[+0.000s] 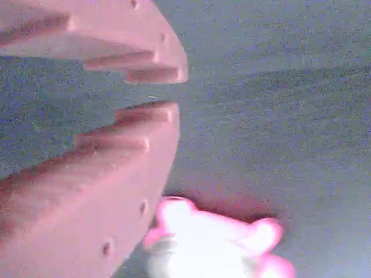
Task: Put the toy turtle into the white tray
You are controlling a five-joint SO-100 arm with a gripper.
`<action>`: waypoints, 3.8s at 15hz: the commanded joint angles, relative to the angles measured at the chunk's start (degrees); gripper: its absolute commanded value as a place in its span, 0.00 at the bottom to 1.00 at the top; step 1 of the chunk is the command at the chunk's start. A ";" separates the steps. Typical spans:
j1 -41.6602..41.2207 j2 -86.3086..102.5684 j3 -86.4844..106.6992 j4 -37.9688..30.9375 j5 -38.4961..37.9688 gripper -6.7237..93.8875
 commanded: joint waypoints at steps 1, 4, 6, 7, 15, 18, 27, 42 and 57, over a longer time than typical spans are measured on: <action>-2.55 -13.18 -7.03 -4.66 1.85 0.07; 2.55 -43.95 -33.84 -9.93 -0.44 0.07; 4.39 -61.26 -55.55 -4.83 -0.79 0.07; 4.92 -68.55 -65.30 -1.14 -1.14 0.07; 10.28 -98.35 -97.65 8.61 -0.26 0.07; 11.25 -105.29 -104.15 10.02 6.15 0.07; 13.27 -122.34 -121.46 18.63 20.57 0.07; 13.10 -128.94 -123.57 22.32 19.60 0.63; 12.83 -145.37 -135.18 21.88 18.98 0.67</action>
